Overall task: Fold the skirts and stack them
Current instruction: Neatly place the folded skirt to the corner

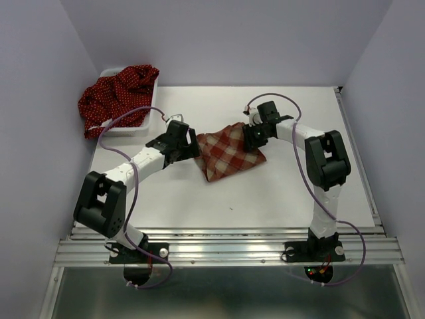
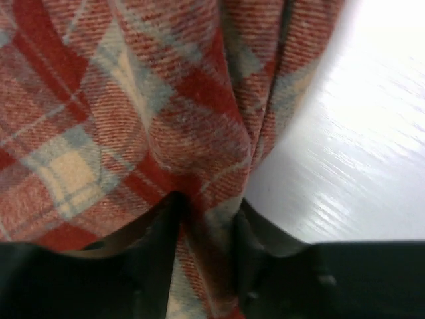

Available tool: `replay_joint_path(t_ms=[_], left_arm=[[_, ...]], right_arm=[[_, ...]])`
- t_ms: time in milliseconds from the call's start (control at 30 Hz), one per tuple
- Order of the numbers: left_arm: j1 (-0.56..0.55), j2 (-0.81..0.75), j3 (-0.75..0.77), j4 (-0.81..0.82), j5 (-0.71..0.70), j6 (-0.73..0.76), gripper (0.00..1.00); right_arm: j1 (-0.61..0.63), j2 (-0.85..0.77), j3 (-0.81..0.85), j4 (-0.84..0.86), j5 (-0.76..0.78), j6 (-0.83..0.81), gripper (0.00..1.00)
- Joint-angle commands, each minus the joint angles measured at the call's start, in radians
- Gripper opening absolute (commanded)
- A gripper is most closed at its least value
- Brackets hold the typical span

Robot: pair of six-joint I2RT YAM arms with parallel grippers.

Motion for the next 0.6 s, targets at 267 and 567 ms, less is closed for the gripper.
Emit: replay_joint_path(t_ms=[267, 567], left_arm=[[0.02, 0.058, 0.147, -0.001, -0.05, 0.027, 0.95], [0.061, 0.113, 0.266, -0.013, -0.058, 0.057, 0.94]], right_arm=[[-0.011, -0.065, -0.006, 0.031, 0.27, 0.022, 0.01], [-0.183, -0.08, 0.108, 0.037, 0.457, -0.041, 0.01]])
